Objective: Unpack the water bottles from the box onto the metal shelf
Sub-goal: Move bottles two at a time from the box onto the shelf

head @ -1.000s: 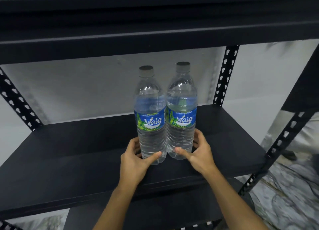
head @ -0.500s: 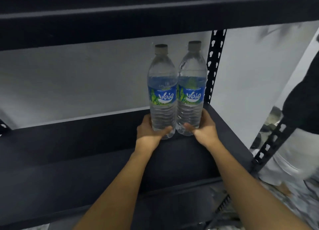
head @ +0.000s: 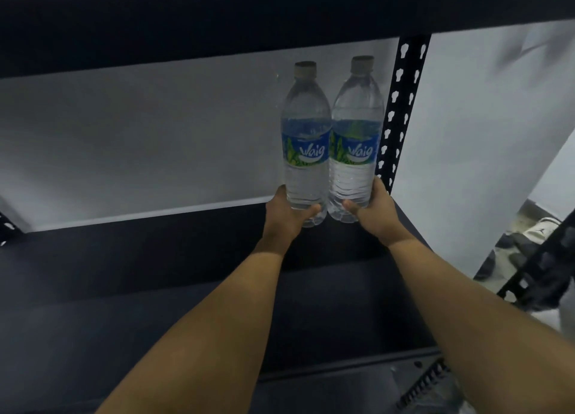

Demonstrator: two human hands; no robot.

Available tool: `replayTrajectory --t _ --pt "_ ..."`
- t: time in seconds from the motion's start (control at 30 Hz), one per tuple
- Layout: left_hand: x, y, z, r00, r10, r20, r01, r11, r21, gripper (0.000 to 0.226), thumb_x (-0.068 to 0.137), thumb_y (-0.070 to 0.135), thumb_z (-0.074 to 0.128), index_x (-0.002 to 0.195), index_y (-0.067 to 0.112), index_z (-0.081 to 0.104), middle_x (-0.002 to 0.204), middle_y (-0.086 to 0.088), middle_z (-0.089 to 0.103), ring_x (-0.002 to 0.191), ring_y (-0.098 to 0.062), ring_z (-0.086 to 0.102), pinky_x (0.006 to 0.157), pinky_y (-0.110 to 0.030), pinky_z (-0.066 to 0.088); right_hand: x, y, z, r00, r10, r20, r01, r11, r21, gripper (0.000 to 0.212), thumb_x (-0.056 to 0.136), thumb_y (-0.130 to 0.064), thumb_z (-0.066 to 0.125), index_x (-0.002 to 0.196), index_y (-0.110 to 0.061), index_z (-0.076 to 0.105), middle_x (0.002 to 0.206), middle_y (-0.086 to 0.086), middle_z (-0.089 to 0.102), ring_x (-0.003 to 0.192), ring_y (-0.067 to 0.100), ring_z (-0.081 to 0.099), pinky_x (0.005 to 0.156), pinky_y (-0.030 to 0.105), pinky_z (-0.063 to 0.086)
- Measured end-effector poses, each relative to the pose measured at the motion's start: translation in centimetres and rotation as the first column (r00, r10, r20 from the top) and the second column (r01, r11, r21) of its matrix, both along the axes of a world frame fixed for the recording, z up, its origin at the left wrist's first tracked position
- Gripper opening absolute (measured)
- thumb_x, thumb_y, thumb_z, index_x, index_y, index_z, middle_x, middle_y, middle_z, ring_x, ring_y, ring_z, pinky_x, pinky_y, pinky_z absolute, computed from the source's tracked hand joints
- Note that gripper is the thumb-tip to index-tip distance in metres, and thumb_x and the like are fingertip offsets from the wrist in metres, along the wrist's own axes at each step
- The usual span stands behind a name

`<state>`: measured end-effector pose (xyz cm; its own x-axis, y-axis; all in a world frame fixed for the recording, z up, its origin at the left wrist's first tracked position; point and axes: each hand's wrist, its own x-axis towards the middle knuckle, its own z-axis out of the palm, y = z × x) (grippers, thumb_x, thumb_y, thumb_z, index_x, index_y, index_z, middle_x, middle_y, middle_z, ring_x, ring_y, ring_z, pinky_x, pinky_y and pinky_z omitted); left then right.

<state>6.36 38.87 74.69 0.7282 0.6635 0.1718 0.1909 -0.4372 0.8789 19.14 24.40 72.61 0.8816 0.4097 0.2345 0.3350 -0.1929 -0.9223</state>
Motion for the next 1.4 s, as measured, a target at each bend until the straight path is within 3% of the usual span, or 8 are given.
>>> replayTrajectory --t 0.13,0.43,0.63,0.73,0.87,1.07,1.23,1.4 --pt "1.0 0.8 -0.1 0.999 -0.022 -0.03 0.023 0.999 0.022 0.067 0.075 0.026 0.085 0.132 0.008 0.053 0.127 -0.006 0.063 0.109 -0.013 0.057 0.083 -0.019 0.041 0.4 0.2 0.2 1.0 0.004 -0.015 -0.005 1.0 -0.011 0.068 0.076 -0.01 0.08 0.134 -0.015 0.044 0.127 0.003 0.061 0.117 0.019 0.057 0.101 0.039 0.047" --pt "0.7 1.7 0.1 0.99 -0.119 -0.082 0.114 0.992 -0.059 0.091 0.064 0.04 0.087 0.139 0.012 0.044 0.135 -0.007 0.058 0.123 -0.024 0.057 0.103 -0.04 0.049 -0.1 -0.9 -0.3 0.996 0.091 0.0 -0.091 0.994 0.059 0.069 0.074 -0.022 0.082 0.132 -0.023 0.045 0.128 -0.003 0.06 0.119 0.017 0.058 0.103 0.047 0.047" --pt "-2.5 0.6 -1.8 0.989 -0.102 -0.111 0.083 0.983 -0.163 0.111 0.075 0.041 0.081 0.156 0.021 0.008 0.157 -0.009 0.033 0.141 -0.025 0.038 0.115 -0.046 0.037 -2.3 -1.8 -1.1 0.999 0.053 0.009 -0.053 0.996 0.073 0.06 0.071 -0.031 0.082 0.123 -0.022 0.052 0.123 0.004 0.063 0.113 0.018 0.062 0.099 0.046 0.05" --pt "-5.2 -0.7 -2.3 0.986 -0.087 -0.14 0.075 0.993 -0.089 0.079 0.088 0.028 0.072 0.151 0.016 0.026 0.149 -0.006 0.039 0.134 -0.022 0.045 0.111 -0.037 0.04 -4.0 -2.4 -1.7 1.0 -0.015 0.022 0.014 0.999 0.036 0.056 0.065 -0.043 0.076 0.114 -0.031 0.051 0.117 0.007 0.064 0.108 0.021 0.063 0.095 0.046 0.052" --pt "-9.6 -2.2 -2.7 0.968 -0.073 -0.239 0.101 0.989 0.111 0.05 0.093 0.027 0.065 0.139 0.016 0.047 0.138 -0.004 0.048 0.128 -0.018 0.049 0.103 -0.021 0.035 -7.7 -3.0 -1.4 0.999 -0.032 -0.006 0.032 0.998 -0.06 0.052 0.078 -0.022 0.076 0.125 -0.014 0.055 0.119 0.003 0.059 0.115 0.02 0.057 0.1 0.034 0.046" --pt "-17.4 -3.5 -4.5 0.929 -0.019 -0.37 0.197 0.87 0.451 0.045 0.096 0.042 0.054 0.134 0.018 0.055 0.14 -0.002 0.05 0.129 -0.022 0.046 0.113 -0.036 0.035 -14.8 -4.4 -2.1 0.975 0.126 0.18 0.005 0.807 -0.59 0.05 0.085 -0.044 0.065 0.128 -0.02 0.057 0.137 0.006 0.05 0.127 0.031 0.041 0.11 0.043 0.03" --pt "-22.9 -4.1 -5.1 0.909 0.034 -0.415 0.207 0.827 0.522 0.053 0.1 0.049 0.04 0.146 0.023 0.042 0.156 0.002 0.037 0.147 -0.017 0.028 0.124 -0.038 0.013 -20.6 -5.4 -2.5 0.944 0.199 0.264 0.036 0.732 -0.681 0.055 0.089 -0.052 0.054 0.136 -0.022 0.05 0.145 0.001 0.042 0.137 0.026 0.03 0.118 0.044 0.018" --pt "-28.5 -4.9 -5.6 0.919 0.033 -0.392 0.204 0.813 0.546 0.054 0.102 0.05 0.035 0.149 0.024 0.038 0.159 0.003 0.033 0.15 -0.015 0.021 0.125 -0.037 0.008 -26.9 -6.3 -3.0 0.921 0.203 0.332 0.085 0.729 -0.679 0.055 0.092 -0.051 0.051 0.137 -0.02 0.05 0.145 0.002 0.043 0.137 0.024 0.032 0.118 0.045 0.017"
